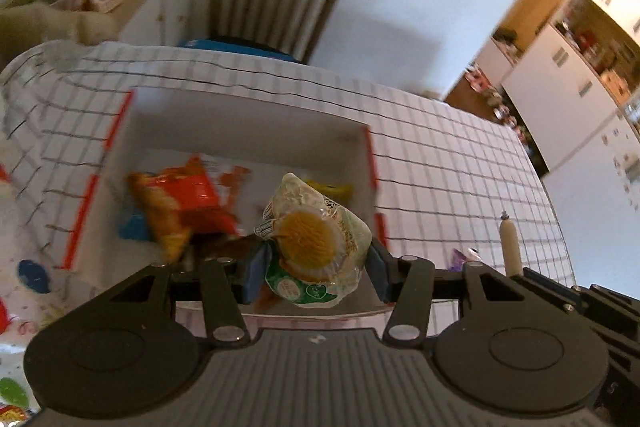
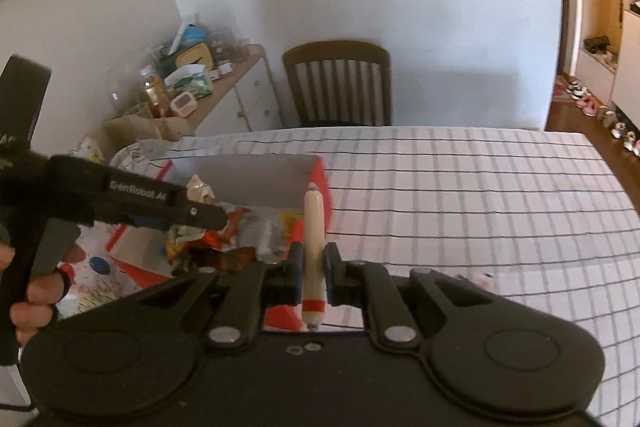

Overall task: Organize snacks
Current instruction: 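Carry the wrapped bun and stick packet over the red box with both tools, then open the left tool dropping the bun while the right tool releases the stick packet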

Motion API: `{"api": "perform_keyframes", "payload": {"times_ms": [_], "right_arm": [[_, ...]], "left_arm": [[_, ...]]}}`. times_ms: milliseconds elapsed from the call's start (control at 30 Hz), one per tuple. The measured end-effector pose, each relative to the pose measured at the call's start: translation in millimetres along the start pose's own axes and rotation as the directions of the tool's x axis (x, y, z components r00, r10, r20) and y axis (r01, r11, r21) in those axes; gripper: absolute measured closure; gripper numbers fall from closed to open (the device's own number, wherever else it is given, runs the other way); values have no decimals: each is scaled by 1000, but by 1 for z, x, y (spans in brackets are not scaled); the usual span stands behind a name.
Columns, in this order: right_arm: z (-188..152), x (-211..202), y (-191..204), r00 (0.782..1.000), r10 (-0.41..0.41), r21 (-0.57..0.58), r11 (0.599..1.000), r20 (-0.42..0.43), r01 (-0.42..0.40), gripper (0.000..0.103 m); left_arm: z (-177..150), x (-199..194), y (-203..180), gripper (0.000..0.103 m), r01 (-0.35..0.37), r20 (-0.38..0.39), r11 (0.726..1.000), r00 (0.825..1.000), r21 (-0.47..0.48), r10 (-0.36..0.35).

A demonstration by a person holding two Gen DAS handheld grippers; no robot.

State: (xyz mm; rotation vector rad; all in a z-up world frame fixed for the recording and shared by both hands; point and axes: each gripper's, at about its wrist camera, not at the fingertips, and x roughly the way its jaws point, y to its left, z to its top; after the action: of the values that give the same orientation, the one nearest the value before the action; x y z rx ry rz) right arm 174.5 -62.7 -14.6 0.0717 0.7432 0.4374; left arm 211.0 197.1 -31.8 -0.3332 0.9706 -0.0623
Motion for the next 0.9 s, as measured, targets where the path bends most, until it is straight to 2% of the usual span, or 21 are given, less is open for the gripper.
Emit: {"api": "perform_keyframes", "payload": {"times_ms": [367,500,667,767,900], "right_arm": [[23,40,47,998,64,-35,997,-16,-64,95],[25,56,52,997,67,-36,997,-35,-68,95],[25,88,65,994,63,-65,995,-91,-69,95],[20,112,74,992,26,-113,993,-121,-40,95],[13,139,72,985,-14,-109,994,-172,-5,95]], "left_arm": [[1,-29,76,52,-104,70,986,991,-128,113],[0,-21,90,52,-123,47,983,990,-140,130],[-2,7,88,52,-135,-1,986,991,-96,135],[-1,25,81,52,-136,-20,989,991,-59,135],[-3,46,81,52,-151,-62,988,987,-36,149]]}}
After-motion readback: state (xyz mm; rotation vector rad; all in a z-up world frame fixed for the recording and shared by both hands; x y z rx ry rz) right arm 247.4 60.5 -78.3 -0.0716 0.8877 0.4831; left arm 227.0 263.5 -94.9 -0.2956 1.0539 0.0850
